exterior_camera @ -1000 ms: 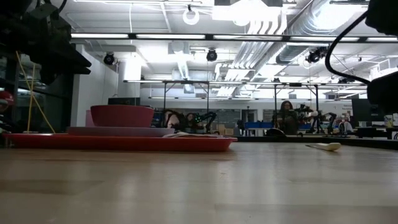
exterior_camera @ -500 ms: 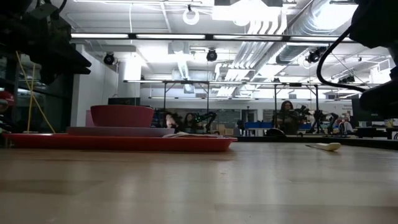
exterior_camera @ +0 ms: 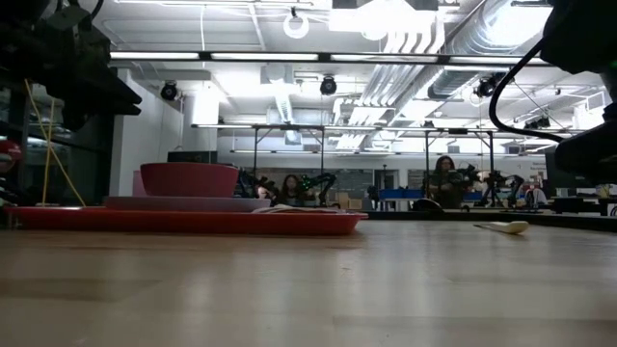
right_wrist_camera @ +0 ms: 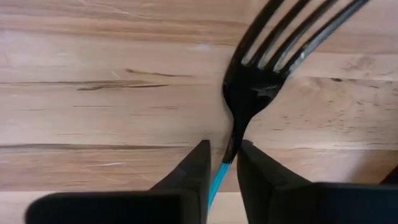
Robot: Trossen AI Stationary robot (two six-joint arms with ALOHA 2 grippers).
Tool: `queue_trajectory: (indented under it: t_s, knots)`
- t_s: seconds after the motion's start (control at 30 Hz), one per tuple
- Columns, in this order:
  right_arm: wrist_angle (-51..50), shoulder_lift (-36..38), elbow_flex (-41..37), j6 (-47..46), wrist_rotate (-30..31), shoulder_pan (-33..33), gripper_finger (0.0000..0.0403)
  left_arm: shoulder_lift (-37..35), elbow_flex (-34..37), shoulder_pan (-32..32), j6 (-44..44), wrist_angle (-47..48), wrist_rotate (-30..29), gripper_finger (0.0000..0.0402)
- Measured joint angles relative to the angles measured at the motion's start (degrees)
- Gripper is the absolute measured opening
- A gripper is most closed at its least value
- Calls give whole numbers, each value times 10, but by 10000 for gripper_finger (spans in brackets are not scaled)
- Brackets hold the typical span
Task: Set up tray
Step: Put the blue fork on the white table napkin on the red serving tray
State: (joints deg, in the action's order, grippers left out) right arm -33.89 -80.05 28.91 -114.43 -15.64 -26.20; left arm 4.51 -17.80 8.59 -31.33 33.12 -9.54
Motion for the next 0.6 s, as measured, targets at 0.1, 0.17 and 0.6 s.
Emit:
queue_trajectory:
  t_s: [0.1,0.17,0.6]
  knots:
    - [-2,0,0,0,0,0,20,0,0,0,0,0,0,138]
    - [-7,0,1,1,1,0,6,0,0,0,0,0,0,138]
    - [-49,-5,41,16,16,15,2,0,0,0,0,0,-2,138]
